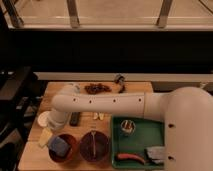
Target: Wipe tray with sponge
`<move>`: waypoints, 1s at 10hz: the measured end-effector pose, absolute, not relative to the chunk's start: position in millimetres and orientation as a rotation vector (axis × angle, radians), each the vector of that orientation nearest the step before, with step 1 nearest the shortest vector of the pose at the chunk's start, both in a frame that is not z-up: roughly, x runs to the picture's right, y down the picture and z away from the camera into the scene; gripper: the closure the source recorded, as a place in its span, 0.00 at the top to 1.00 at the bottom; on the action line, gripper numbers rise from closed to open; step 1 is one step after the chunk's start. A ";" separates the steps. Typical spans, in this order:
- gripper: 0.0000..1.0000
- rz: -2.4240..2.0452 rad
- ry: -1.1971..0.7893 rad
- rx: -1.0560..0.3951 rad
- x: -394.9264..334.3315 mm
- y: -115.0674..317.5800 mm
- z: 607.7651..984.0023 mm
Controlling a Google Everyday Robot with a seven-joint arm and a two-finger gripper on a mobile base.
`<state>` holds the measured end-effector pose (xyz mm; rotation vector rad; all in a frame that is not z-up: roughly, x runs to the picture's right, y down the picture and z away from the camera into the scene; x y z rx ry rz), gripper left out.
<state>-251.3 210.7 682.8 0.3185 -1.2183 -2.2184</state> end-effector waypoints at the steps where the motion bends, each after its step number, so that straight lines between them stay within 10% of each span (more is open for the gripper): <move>1: 0.80 -2.209 -1.217 0.313 -252.7 218.1 684.9; 10: 0.79 -2.164 -1.181 0.284 -264.9 249.8 707.4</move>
